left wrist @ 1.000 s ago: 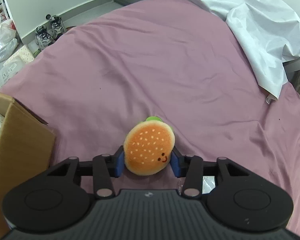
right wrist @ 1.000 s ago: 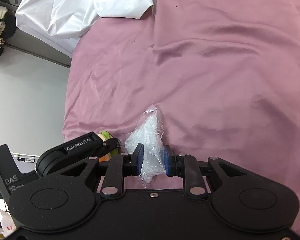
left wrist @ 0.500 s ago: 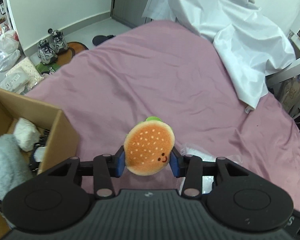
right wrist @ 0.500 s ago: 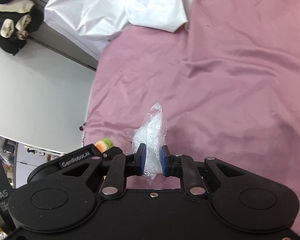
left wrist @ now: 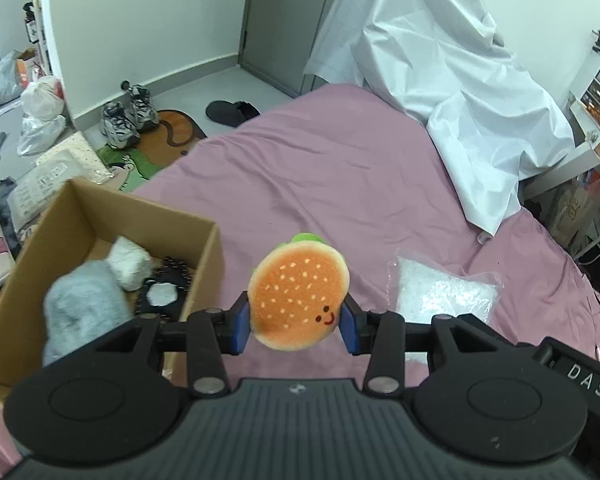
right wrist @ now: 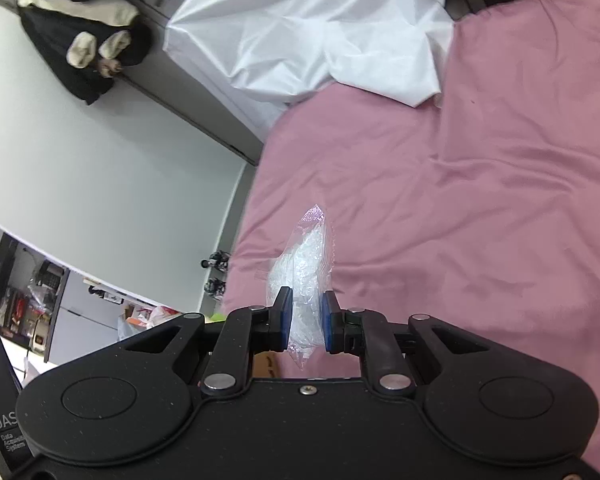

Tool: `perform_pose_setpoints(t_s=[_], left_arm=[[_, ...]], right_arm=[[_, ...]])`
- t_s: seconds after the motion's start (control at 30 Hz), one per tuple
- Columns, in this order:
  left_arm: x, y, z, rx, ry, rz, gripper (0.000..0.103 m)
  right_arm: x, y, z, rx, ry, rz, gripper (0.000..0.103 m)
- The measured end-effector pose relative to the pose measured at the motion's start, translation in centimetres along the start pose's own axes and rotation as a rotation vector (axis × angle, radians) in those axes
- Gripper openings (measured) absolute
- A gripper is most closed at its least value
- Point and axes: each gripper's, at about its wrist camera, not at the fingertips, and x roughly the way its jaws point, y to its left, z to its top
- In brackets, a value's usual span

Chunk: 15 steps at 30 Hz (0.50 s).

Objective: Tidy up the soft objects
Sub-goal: 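Carry the burger plush and bead bag with both tools over the box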

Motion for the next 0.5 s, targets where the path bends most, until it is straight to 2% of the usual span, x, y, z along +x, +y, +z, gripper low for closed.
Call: perform_pose_setpoints(t_s=[0.5], left_arm=[[-5.0,3.2,-0.4,-0.04,-0.074,0.045,0.043]], right_arm=[[-2.8,3.3,-1.0,-0.123,-0.028,0.087,0.015]])
